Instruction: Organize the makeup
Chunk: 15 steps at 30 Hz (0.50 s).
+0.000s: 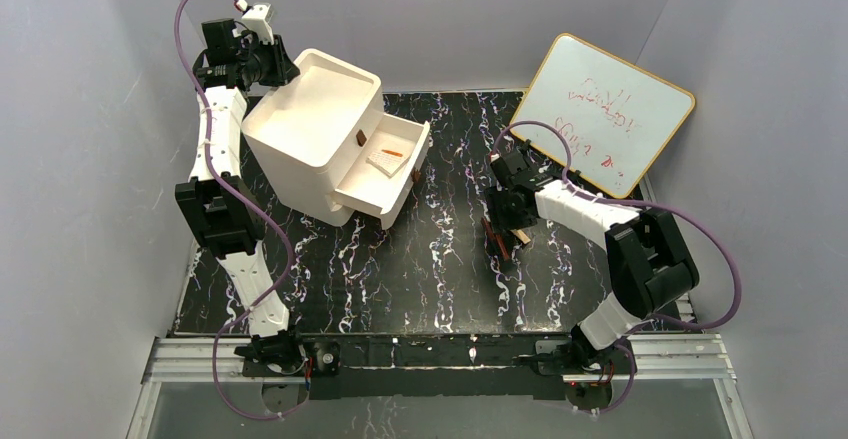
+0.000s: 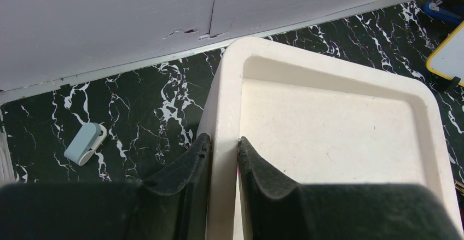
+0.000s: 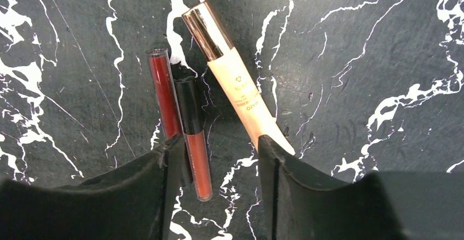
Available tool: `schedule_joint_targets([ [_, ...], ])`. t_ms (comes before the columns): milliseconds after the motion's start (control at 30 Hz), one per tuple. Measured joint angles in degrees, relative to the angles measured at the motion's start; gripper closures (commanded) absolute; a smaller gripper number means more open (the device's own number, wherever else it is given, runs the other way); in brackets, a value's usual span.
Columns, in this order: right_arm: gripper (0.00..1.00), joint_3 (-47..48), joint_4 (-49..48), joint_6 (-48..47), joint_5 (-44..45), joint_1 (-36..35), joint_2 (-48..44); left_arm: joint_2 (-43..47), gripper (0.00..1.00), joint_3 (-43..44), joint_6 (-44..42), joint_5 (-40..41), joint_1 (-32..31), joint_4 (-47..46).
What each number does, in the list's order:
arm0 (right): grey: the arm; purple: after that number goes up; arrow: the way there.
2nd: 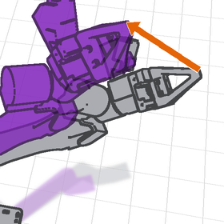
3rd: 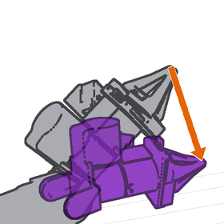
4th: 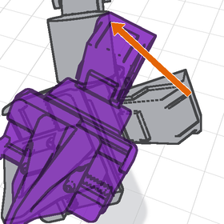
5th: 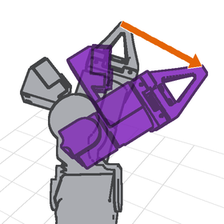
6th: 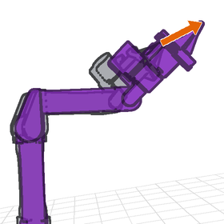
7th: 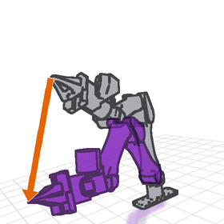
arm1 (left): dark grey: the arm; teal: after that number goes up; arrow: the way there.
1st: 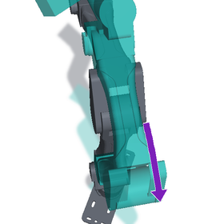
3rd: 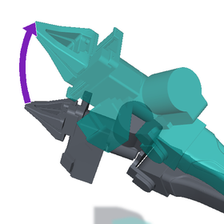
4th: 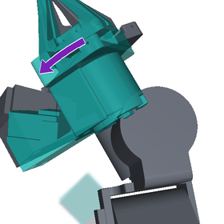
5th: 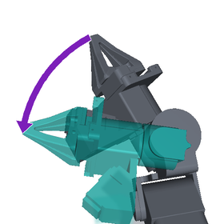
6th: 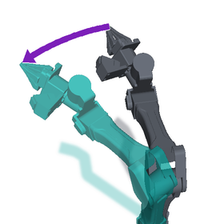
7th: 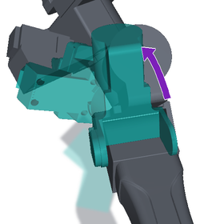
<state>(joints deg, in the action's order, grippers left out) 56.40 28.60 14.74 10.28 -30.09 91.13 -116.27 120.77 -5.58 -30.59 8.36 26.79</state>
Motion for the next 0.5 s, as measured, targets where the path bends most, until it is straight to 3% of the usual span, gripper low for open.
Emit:
schedule_joint_targets([
  [500,0.43,-0.74,-2.21,-0.42,2.36,0.11,1.25,0.0,1.0,0.02,-0.2,0.13,-0.07,0.02],
])
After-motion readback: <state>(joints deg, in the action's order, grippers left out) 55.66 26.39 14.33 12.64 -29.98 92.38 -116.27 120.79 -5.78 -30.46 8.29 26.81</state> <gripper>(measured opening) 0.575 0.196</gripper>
